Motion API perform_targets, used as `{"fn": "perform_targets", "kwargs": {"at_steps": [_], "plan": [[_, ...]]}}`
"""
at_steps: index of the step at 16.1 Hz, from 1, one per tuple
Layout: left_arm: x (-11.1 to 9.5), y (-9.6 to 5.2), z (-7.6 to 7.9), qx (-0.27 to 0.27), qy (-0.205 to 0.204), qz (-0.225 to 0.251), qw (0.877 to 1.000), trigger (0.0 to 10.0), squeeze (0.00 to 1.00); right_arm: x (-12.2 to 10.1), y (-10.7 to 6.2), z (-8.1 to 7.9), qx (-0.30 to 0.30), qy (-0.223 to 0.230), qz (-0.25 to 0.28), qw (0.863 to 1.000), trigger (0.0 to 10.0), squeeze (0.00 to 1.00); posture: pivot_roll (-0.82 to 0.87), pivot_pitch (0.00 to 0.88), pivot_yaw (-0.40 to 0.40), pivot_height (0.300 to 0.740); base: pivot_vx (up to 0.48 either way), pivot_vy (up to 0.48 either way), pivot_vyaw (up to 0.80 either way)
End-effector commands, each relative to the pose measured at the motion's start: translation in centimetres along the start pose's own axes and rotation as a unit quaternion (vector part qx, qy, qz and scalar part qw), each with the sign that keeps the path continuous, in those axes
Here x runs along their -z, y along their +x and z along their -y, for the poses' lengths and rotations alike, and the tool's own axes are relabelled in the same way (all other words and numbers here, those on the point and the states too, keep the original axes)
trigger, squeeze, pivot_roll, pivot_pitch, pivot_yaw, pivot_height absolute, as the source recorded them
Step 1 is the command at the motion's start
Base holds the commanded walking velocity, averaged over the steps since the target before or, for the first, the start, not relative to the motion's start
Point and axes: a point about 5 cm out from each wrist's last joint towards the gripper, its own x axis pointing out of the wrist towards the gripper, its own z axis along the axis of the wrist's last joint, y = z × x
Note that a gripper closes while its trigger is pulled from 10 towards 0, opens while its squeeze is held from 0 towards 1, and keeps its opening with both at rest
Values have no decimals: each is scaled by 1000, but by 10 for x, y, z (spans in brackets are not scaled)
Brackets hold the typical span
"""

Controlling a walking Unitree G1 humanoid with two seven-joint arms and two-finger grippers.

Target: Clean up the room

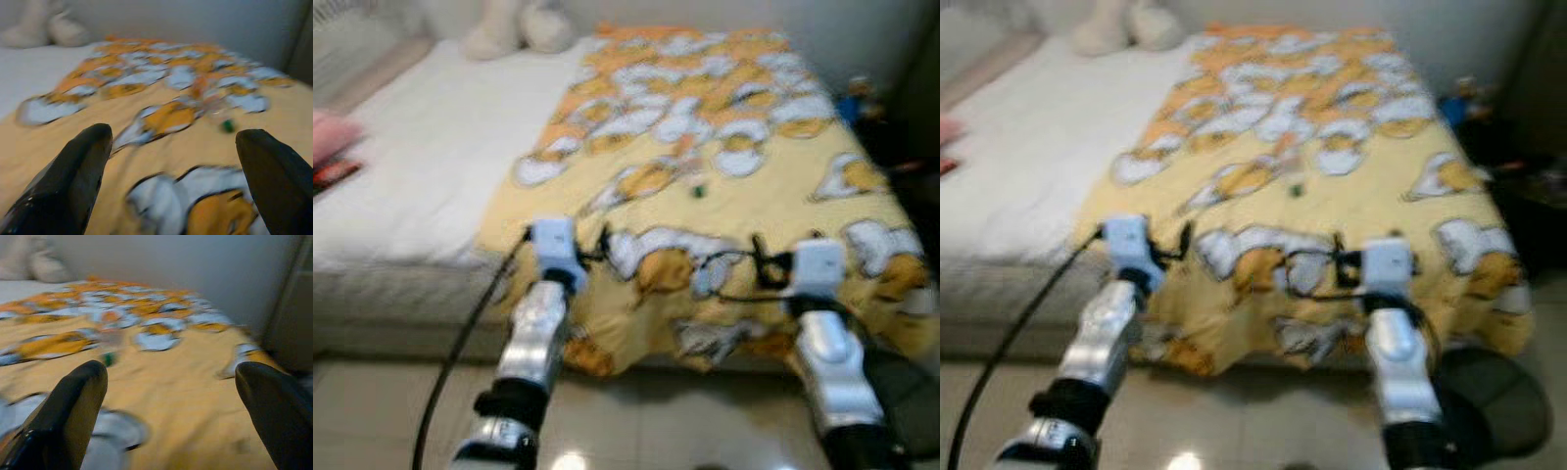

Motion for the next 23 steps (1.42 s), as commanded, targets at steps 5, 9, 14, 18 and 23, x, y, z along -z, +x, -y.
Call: {"fn": "perform_targets", "kwargs": {"at_steps": [5, 9, 14, 18, 23], "plan": [[-4, 0, -19, -52, 6, 11, 999, 10000, 0, -7, 5, -18, -35, 1, 14, 999, 10000, 0, -214, 0, 80, 731, 159, -70, -139], [-7, -1, -30, -103, 15, 19, 994, 10000, 0, -5, 6, -25, -57, 12, 5, 998, 10000, 0, -214, 0, 80, 731, 480, 0, 0], [-9, 1, -33, -112, 22, 21, 993, 10000, 0, -5, 9, -28, -71, 15, -1, 997, 10000, 0, -206, 0, 71, 731, 480, 0, 0], [-13, 1, -32, -120, 19, 29, 992, 10000, 0, -7, 12, -33, -82, 17, 1, 997, 10000, 0, -200, 0, 70, 731, 461, 0, 0], [-14, 0, -36, -123, 27, 31, 992, 10000, 0, -14, 21, -42, -97, 19, 9, 995, 10000, 0, -180, 0, 72, 731, 428, 0, 0]]}}
